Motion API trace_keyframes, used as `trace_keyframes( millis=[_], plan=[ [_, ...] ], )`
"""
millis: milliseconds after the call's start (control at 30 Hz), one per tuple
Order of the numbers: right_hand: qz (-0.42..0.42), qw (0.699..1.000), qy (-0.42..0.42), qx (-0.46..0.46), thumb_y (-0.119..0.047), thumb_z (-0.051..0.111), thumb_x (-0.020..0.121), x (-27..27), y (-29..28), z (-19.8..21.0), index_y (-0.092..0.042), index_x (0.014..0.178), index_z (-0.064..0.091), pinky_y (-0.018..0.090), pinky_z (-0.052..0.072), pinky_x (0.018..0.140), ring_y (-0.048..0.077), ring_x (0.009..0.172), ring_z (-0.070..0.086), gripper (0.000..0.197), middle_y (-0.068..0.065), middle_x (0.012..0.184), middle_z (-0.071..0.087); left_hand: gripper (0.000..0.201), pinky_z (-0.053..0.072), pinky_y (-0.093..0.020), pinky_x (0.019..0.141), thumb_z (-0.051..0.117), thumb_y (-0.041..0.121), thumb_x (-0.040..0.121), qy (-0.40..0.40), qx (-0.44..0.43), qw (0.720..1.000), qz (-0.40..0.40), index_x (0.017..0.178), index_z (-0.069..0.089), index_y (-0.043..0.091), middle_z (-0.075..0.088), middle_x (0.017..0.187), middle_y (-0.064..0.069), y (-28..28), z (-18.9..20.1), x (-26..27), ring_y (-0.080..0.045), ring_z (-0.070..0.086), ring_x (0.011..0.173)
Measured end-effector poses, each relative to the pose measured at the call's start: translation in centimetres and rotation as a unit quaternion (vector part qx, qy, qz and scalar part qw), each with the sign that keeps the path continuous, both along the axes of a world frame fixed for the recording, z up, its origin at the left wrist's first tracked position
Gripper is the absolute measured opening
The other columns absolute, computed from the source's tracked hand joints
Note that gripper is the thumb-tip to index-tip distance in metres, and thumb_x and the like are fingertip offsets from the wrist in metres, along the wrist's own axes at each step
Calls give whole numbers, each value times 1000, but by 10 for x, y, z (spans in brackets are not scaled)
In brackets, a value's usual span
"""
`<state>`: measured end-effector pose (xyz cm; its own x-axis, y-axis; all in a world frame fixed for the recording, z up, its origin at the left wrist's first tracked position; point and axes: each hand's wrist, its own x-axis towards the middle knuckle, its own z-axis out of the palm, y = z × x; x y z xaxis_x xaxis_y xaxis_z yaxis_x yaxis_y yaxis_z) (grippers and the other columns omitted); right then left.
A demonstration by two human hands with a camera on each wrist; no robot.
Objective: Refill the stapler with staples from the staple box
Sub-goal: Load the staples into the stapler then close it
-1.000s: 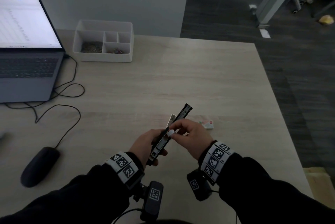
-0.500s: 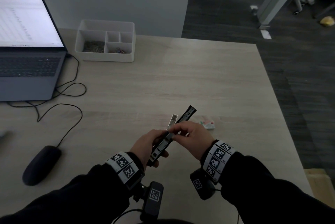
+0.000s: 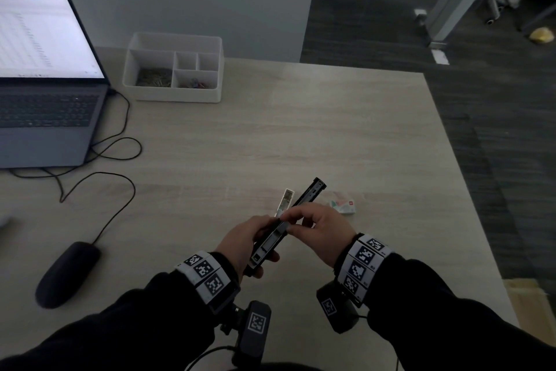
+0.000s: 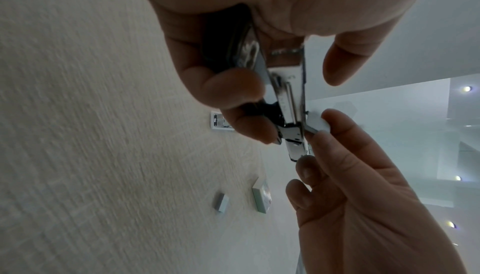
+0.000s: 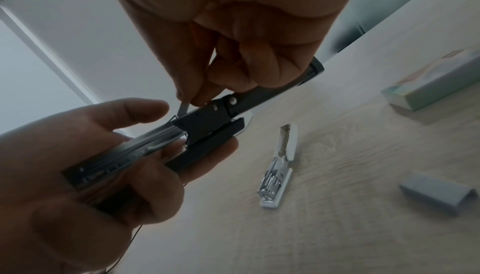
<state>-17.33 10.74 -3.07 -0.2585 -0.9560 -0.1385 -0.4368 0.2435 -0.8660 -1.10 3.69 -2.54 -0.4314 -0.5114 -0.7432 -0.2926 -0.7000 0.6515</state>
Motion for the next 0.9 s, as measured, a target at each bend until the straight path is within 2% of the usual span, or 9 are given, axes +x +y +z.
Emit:
trace_keyframes(
  millis=[167, 267, 367, 533, 600, 700, 800, 867, 900],
  plan=[
    [49, 998, 43, -26, -16, 73, 80, -1, -2, -2, -23, 94, 76, 11, 40, 63, 0, 69, 54, 15, -8, 86, 62, 46, 41, -28, 48, 54, 50, 78, -3, -3, 1000, -6, 97, 75, 15, 74, 87, -17, 0, -3, -1, -32, 65, 73],
    [72, 994, 82, -28, -24, 70, 83, 1, -3, -4, -27, 98, 76, 11, 37, 65, -5, 70, 52, 16, -8, 90, 61, 40, 40, -27, 47, 51, 43, 89, 0, -2, 1000, -1, 98, 74, 12, 73, 82, -9, -1, -2, -3, -28, 66, 69],
    [81, 991, 102, -44, -22, 68, 85, 3, -2, -1, -25, 101, 76, 11, 37, 65, -8, 69, 50, 18, -3, 90, 65, 39, 40, -27, 46, 48, 41, 92, 4, -10, 1000, -3, 100, 73, 12, 73, 82, -5, -1, 0, -4, -25, 67, 65],
    [130, 977, 156, -59, -14, 58, 87, 10, -2, 15, -30, 110, 69, 8, 35, 67, -5, 70, 44, 30, -6, 89, 67, 43, 41, -27, 47, 45, 43, 94, 2, -15, 1000, -11, 96, 73, 10, 71, 77, -7, -3, 0, -5, -23, 67, 64],
    [140, 970, 187, -60, -16, 57, 87, 14, -2, 18, -30, 110, 68, 11, 34, 67, 1, 72, 46, 29, -7, 89, 68, 45, 41, -27, 48, 45, 43, 93, 4, -10, 1000, -8, 97, 73, 8, 69, 75, -8, -3, 2, -6, -23, 66, 64],
    [134, 968, 194, -87, -16, 59, 87, 14, -1, 19, -24, 105, 71, 17, 42, 67, 7, 76, 55, 23, -5, 88, 71, 43, 40, -27, 49, 47, 42, 92, 9, -10, 1000, -5, 105, 72, 9, 69, 81, -10, -5, 4, -6, -22, 66, 63],
    [59, 981, 163, -90, -19, 58, 87, 8, -1, 18, -23, 96, 70, 23, 51, 67, 9, 71, 59, 15, -5, 86, 69, 49, 40, -26, 47, 53, 51, 79, 26, -15, 1000, -1, 104, 73, 14, 71, 92, -12, -7, 3, -5, -23, 66, 64],
    [-60, 993, 92, -40, -22, 58, 89, 0, -3, 18, -25, 84, 62, 18, 49, 62, 8, 67, 56, 6, -6, 81, 63, 56, 41, -26, 45, 54, 54, 69, 32, -15, 999, 0, 105, 74, 15, 72, 95, -13, -8, 4, -4, -23, 65, 63],
    [-133, 990, 50, -5, -24, 58, 89, -6, -5, 17, -25, 81, 58, 16, 48, 59, 8, 64, 55, 8, -4, 79, 61, 55, 41, -26, 45, 55, 53, 69, 35, -14, 999, 0, 105, 74, 16, 71, 93, -14, -9, 4, -3, -24, 65, 64]
  ],
)
